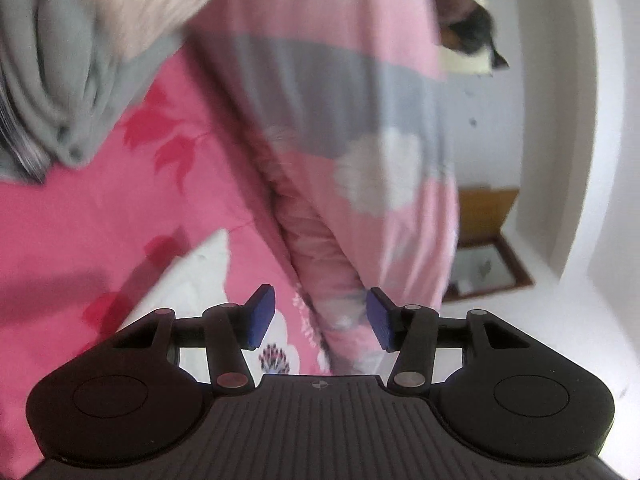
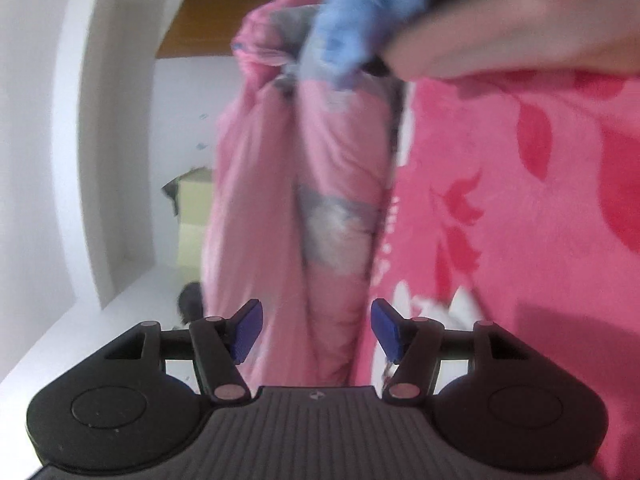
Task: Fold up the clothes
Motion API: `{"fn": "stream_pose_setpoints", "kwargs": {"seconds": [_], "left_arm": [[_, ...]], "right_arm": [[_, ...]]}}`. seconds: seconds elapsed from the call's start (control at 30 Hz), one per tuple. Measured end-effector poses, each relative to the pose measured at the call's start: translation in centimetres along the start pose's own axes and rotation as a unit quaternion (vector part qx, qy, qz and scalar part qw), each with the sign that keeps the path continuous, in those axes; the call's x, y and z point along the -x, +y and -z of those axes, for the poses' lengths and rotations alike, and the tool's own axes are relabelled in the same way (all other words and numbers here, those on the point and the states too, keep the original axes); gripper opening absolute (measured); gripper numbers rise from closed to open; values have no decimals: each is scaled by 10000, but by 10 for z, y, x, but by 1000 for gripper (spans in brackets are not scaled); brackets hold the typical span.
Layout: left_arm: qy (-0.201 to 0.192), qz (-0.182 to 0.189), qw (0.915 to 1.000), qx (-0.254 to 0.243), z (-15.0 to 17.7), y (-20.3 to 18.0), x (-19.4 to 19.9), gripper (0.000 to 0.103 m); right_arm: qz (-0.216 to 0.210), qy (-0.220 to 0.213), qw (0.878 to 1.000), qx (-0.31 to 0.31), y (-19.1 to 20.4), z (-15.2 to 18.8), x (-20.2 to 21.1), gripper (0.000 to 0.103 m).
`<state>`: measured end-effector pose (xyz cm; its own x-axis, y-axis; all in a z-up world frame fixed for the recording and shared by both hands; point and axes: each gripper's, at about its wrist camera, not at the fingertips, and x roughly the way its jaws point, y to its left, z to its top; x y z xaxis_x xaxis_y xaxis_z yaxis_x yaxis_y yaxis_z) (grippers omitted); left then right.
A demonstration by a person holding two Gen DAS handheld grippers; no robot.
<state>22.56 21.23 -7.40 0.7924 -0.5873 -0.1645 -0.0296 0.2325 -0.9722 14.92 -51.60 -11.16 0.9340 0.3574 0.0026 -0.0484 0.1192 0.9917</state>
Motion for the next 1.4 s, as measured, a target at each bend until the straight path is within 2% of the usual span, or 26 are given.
{"fn": "stream_pose_setpoints", "kwargs": {"seconds": [0.13, 0.2, 0.3, 0.4, 0.47, 0.53, 0.63, 0.73, 0.8, 0.87, 0.93, 1.0, 1.07, 1.13, 1.17, 1.23, 1.33, 1.4], "left_arm": [[-201, -277, 9951, -923, 5, -61, 75, 50], [-287, -671, 9876, -1393, 10, -91, 112, 50], [-294, -1248, 9712, -2009, 24, -124, 157, 50], [59, -1558, 9612, -2276, 48, -126, 161, 50], [411, -1649, 9607, -2193, 71, -104, 151, 50], [771, -1536, 9662, -1922, 88, -75, 137, 50], [1162, -1301, 9780, -1143, 124, -16, 107, 50], [1211, -1326, 9818, -619, 156, 31, 79, 50], [1129, -1296, 9841, -437, 166, 46, 67, 50], [878, -1223, 9882, -275, 172, 58, 60, 48], [575, -1182, 9911, -232, 174, 64, 57, 37], [336, -1011, 9943, -96, 171, 71, 55, 35], [187, -920, 9956, 47, 169, 75, 54, 30], [45, -842, 9963, 159, 166, 78, 54, 27], [-12, -849, 9963, 154, 167, 79, 52, 26], [-127, -863, 9961, 143, 167, 81, 48, 17], [-271, -937, 9952, 75, 166, 82, 47, 5], [-327, -1015, 9943, -68, 164, 78, 41, 4]], "right_arm": [[-165, 202, 9996, 54, 22, 18, 50, 64], [-248, 303, 9992, 82, 32, 27, 75, 64], [-372, 455, 9982, 122, 49, 40, 113, 70], [-321, 669, 9972, 15, 50, 59, 141, 71], [-87, 817, 9965, -168, 36, 75, 148, 71], [158, 921, 9949, -382, 17, 89, 147, 71], [544, 972, 9918, -625, -10, 105, 134, 70], [931, 963, 9898, -483, -20, 113, 116, 69], [1161, 957, 9880, -344, -22, 116, 105, 65], [1344, 895, 9866, -228, -22, 117, 96, 61], [1456, 802, 9860, -127, -20, 116, 89, 57], [1563, 678, 9854, 6, -18, 115, 84, 55], [1656, 523, 9848, 69, -20, 115, 85, 46], [1688, 390, 9849, -1, -26, 112, 85, 31], [1704, 324, 9848, -37, -29, 111, 85, 28], [1735, 191, 9846, -107, -35, 108, 85, 19], [1760, 56, 9844, -54, -39, 106, 85, 11], [1729, 23, 9849, -11, -39, 104, 86, 11]]}}
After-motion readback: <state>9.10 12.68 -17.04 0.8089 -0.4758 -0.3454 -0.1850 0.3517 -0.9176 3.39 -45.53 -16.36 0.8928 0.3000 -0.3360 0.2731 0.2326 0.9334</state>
